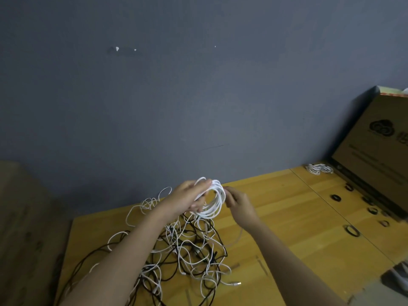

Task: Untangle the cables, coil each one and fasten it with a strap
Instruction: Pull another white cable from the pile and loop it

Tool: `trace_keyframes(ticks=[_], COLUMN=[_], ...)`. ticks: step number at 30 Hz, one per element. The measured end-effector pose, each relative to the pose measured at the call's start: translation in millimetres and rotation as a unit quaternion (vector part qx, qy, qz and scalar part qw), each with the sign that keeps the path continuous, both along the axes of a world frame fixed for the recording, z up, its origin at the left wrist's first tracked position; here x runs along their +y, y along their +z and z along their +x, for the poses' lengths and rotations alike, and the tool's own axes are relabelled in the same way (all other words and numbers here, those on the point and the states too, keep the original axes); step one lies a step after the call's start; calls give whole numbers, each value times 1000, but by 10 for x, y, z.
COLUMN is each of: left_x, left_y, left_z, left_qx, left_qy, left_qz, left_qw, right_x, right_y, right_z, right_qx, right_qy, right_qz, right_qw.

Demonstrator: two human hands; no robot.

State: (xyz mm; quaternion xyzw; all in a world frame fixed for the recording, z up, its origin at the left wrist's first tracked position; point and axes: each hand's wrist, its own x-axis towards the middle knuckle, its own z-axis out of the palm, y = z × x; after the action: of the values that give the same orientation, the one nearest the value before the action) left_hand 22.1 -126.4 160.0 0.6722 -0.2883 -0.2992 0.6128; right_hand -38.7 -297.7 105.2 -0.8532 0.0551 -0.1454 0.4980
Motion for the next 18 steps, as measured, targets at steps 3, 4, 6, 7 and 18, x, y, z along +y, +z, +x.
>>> trace_keyframes(ticks=[3, 4, 6, 7, 18], left_x=[-18, -17, -28, -41, -192], left_y=[65, 76, 106, 109, -231], left_z=[14, 33, 51, 61, 294], left_qx=[15, 5, -15, -19, -223], left_qy=[66, 81, 104, 117, 77], left_qz=[-76, -88, -103, -113, 158], left_qw=[995, 993, 989, 986, 959], right_x=[163, 195, 248, 269, 571], right_y=[-171, -239, -374, -426, -200], right_z=[-7, -22, -56, -74, -203], right_qx=[40, 55, 91, 112, 126], right_qy=[11, 10, 11, 19, 112], right_qz=[14, 19, 2, -39, -345], right_qw=[999, 998, 996, 993, 923])
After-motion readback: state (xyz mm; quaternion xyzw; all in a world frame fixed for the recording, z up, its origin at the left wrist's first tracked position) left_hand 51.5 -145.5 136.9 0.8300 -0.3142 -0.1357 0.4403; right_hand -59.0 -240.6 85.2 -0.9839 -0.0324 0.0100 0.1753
